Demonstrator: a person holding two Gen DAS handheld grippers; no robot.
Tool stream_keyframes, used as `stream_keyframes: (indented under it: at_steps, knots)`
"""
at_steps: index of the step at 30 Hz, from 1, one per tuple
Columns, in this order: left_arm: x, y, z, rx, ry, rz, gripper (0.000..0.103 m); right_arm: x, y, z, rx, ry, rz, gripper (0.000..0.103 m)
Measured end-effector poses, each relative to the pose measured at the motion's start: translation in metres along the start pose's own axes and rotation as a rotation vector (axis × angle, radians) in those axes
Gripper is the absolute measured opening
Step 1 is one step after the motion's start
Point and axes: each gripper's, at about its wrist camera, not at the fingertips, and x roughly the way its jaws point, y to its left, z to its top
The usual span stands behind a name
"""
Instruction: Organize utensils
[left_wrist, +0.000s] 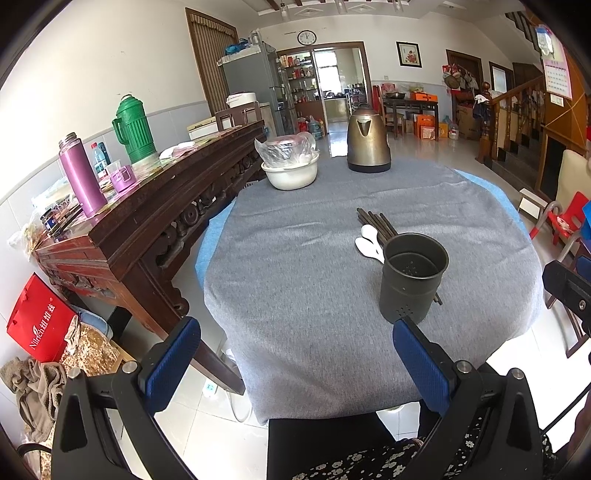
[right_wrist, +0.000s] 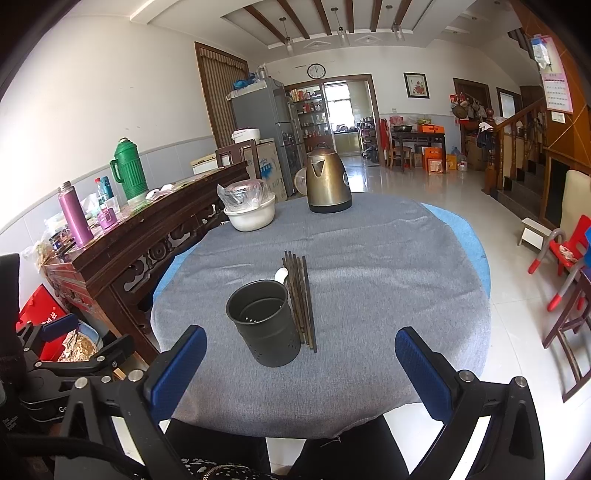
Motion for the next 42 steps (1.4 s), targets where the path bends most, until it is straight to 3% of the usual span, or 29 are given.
stream_keyframes:
  at_steps: [13,16,22,25,27,30,33,36,42]
  knots:
    - [0.02,0.008,0.005,-0.014,0.033,-0.027,0.103,0.016,-0.024,0.015,0.065,0.003,0.015,0.103]
    - [0.035,0.02,0.016,-0.039,0.059,-0.063,0.103,0.035,-0.041,0.031,0.11,0.033,0.042,0.103]
    - [0.089,0.059,0.05,-0.157,0.149,-0.198,0.103,0.098,-0.083,0.069,0.258,0.125,0.19,0.101]
    - [0.125,0.064,0.067,-0.188,0.202,-0.269,0.103,0.141,-0.097,0.078,0.301,0.174,0.24,0.087]
    - [0.15,0.06,0.078,-0.189,0.238,-0.314,0.101,0.179,-0.104,0.081,0.344,0.232,0.289,0.072]
    - [0.19,0.048,0.093,-0.193,0.289,-0.389,0.084,0.23,-0.108,0.08,0.392,0.321,0.353,0.051]
    - [0.231,0.034,0.108,-0.218,0.358,-0.47,0.066,0.284,-0.103,0.076,0.422,0.416,0.412,0.039]
    - [0.266,0.02,0.119,-0.24,0.418,-0.547,0.057,0.316,-0.097,0.074,0.457,0.477,0.448,0.039]
    - [0.307,-0.008,0.113,-0.235,0.52,-0.591,0.053,0.353,-0.091,0.07,0.504,0.549,0.482,0.039]
